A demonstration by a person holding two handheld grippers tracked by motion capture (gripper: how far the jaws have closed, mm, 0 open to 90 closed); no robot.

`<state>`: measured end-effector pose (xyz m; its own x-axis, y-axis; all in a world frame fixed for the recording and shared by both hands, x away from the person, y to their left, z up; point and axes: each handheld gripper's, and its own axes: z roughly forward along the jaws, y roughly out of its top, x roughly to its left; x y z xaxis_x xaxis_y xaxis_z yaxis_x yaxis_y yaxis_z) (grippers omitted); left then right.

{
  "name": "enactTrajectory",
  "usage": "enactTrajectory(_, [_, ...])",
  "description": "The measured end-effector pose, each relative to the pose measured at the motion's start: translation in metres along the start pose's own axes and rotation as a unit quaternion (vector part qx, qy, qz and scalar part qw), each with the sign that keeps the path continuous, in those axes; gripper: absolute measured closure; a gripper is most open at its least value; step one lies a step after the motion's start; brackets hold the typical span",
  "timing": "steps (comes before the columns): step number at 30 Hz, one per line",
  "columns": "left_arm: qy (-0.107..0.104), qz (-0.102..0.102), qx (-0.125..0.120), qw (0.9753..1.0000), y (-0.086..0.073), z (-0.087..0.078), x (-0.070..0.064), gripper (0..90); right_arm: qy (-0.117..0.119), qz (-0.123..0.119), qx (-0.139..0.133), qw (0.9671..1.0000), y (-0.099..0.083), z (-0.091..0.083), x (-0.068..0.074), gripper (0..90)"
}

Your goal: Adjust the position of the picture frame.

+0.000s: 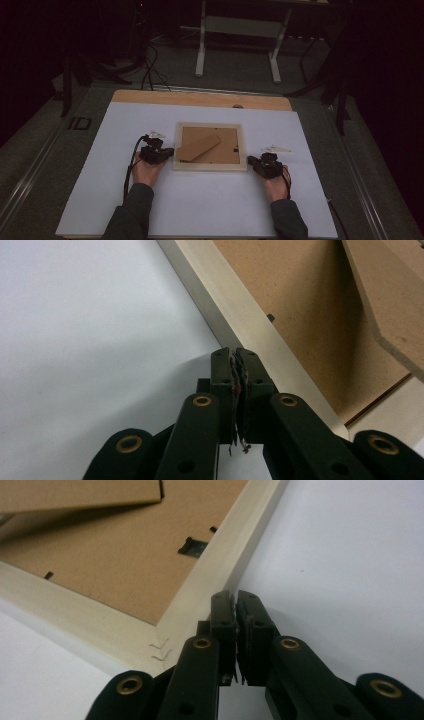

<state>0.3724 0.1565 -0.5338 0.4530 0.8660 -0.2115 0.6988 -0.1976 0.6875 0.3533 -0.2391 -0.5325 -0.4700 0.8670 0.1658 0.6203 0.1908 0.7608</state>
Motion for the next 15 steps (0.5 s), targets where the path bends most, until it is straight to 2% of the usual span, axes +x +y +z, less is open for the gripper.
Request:
enactTrajectory(6, [0.000, 0.004, -0.004, 1.0000, 0.001, -0.006, 0.000, 85.0, 0.000, 0.008, -0.013, 0.9999, 0.001, -0.007, -0.005, 84.7])
enactTrajectory(15, [-0.005, -0.012, -0.020, 0.9997, 0.003, -0.015, 0.004, 83.7, -0.004, 0.014, -0.027, 0.9995, 0.003, -0.012, -0.011, 82.0])
